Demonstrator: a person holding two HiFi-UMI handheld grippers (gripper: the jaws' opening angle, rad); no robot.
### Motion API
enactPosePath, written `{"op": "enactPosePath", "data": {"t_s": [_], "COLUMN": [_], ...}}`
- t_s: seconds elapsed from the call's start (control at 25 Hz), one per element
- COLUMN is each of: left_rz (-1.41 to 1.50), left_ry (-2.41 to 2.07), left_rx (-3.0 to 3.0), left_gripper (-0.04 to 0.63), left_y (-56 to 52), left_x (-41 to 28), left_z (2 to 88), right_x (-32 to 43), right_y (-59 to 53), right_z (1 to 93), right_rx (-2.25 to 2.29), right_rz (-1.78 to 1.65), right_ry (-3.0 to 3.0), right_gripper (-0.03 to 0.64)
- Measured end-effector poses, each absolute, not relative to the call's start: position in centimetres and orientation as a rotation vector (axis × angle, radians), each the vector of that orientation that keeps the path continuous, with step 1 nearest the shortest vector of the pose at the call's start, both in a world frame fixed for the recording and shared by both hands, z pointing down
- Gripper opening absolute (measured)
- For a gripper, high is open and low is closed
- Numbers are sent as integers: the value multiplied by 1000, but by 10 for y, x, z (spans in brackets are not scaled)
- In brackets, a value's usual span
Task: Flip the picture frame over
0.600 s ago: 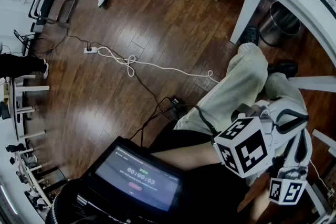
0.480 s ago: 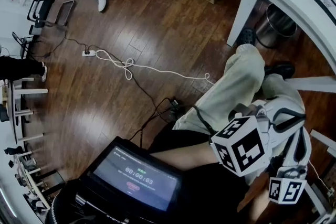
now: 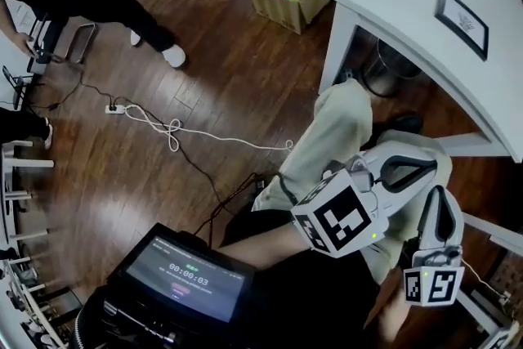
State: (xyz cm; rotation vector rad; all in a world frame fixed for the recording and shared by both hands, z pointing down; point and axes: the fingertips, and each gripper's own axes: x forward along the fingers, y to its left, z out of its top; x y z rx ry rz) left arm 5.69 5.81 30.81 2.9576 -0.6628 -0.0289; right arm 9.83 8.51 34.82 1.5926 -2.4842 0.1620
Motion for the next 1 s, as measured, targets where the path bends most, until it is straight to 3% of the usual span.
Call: {"op": "enactPosePath", "data": {"t_s": [1.0], "left_rz": [77], "left_ry": [-943], "left_rx": [2960], "left_gripper": [17], "left_y": [-111], "left_x": [68], "left_z": [293], "right_x": [167], "right_y": [-56], "right_z": [302], "right_rx": [1577], "right_rz": [86], "right_ry": [-2490], "right_gripper": [-8]}}
